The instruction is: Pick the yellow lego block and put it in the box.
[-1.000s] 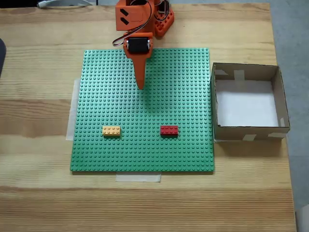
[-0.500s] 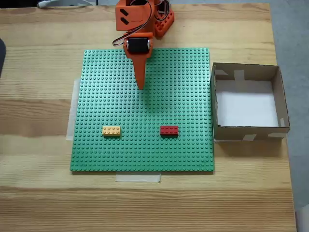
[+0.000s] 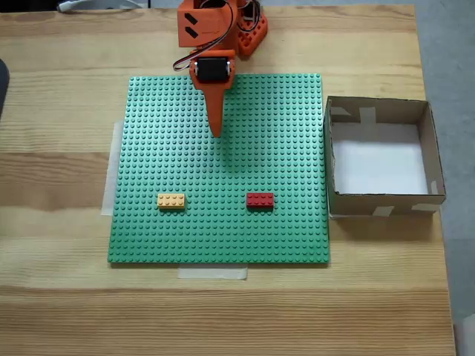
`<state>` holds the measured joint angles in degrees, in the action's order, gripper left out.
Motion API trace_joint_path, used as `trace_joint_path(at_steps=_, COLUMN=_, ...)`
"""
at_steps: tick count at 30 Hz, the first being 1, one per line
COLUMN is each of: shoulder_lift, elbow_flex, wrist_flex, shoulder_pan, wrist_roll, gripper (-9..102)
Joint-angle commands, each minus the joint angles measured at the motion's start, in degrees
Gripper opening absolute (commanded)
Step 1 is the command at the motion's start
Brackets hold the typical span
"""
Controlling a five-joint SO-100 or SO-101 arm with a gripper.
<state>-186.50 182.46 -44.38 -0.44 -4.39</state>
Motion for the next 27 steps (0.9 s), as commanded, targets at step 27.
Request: trace_joint_path(at_steps=27, shoulder_lift=20.5, elbow_flex=-33.8, wrist_flex=-19.5, shoulder_pan=1.0, wrist_roll=-3.3, gripper=-1)
